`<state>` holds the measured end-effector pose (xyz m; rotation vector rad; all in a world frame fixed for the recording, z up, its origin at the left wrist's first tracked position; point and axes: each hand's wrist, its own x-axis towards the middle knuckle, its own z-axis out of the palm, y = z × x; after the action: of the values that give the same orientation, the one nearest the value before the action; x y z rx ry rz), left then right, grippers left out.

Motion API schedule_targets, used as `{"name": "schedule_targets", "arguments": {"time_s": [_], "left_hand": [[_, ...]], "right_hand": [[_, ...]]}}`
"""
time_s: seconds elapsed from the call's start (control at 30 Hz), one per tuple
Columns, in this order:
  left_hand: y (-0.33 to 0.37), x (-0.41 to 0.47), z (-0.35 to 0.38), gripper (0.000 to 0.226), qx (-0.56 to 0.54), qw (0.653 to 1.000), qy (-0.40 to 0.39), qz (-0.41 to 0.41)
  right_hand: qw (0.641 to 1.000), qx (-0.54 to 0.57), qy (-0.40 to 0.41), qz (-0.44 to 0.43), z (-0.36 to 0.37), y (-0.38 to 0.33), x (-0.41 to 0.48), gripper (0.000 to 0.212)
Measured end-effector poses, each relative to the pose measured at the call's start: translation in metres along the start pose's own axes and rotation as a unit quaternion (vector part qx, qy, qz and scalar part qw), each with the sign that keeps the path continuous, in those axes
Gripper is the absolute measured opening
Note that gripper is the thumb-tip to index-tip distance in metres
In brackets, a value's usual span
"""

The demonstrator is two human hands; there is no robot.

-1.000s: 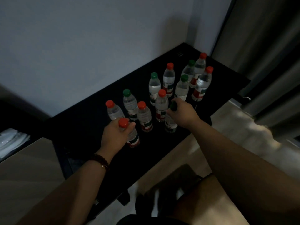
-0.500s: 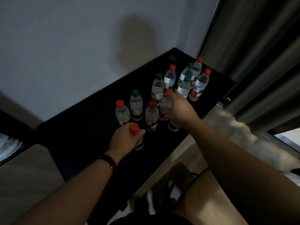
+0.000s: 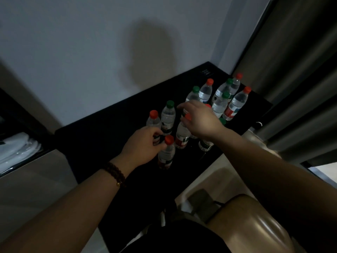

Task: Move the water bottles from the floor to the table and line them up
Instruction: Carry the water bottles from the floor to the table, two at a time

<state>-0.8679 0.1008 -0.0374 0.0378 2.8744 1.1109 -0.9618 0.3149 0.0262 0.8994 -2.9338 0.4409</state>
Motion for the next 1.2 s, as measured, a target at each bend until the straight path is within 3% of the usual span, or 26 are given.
{"name": "schedule_targets", "arguments": {"time_s": [0.4,0.53,0.63,0.83,1.0,1.2], "left_hand": [[0.011,-0.001,-0.028,0.034,0.073,0.997,-0.001,0.005],[0.016,0.010,-0.030,0.023,0.069,0.996,0.021,-0.048],[0.024,0.024,-0.026,0.027,0.078,0.994,0.027,-0.071],[0.051,0.042,-0.009,0.041,0.097,0.987,-0.044,-0.121],[0.069,0.049,0.004,0.038,0.129,0.969,-0.091,-0.192],[0.085,0.045,0.015,0.046,0.176,0.944,-0.093,-0.263]], "right_hand": [[0.991,-0.021,-0.056,-0.121,0.002,-0.013,0.064,0.044],[0.979,-0.014,-0.088,-0.182,0.009,-0.001,0.092,0.044],[0.967,0.013,-0.104,-0.234,0.013,0.009,0.111,0.045],[0.933,0.008,-0.164,-0.321,0.024,0.030,0.136,0.056],[0.907,-0.013,-0.185,-0.377,0.027,0.037,0.153,0.061],[0.886,-0.027,-0.203,-0.417,0.034,0.029,0.164,0.066]]}}
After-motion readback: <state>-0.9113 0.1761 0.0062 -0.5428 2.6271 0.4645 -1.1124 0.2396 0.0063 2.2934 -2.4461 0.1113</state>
